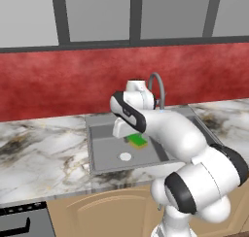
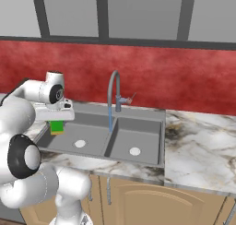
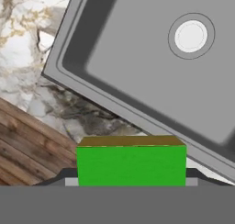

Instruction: Soak the sponge with water for a few seconds and then drop it inside the sink.

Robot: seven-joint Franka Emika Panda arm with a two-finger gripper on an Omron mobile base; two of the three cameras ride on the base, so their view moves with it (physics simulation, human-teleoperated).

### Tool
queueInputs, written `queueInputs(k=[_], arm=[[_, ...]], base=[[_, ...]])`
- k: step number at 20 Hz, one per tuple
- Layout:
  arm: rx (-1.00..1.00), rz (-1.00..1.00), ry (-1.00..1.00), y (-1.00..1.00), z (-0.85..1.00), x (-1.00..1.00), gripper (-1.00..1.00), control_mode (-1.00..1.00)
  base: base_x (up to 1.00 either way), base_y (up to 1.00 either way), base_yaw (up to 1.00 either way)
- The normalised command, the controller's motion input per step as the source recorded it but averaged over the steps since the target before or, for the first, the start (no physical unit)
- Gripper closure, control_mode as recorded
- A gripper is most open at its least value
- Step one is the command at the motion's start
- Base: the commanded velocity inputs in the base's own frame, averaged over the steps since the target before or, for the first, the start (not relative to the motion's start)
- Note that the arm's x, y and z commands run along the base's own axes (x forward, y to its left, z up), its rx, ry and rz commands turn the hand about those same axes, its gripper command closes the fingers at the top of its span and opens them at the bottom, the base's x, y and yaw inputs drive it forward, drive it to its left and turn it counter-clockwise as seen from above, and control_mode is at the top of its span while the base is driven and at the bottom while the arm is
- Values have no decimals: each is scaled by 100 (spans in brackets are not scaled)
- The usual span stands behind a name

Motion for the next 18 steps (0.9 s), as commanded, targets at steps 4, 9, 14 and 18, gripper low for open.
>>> queueInputs(k=[4,9,14,18], arm=[[4,10,0,-83,20,0,100,-100],[2,8,0,-66,19,0,100,-100],[0,0,-7,-25,0,-4,100,-100],[0,0,-7,-8,0,0,100,-100]], base=[[0,0,0],[0,0,0],[0,0,0],[0,0,0]])
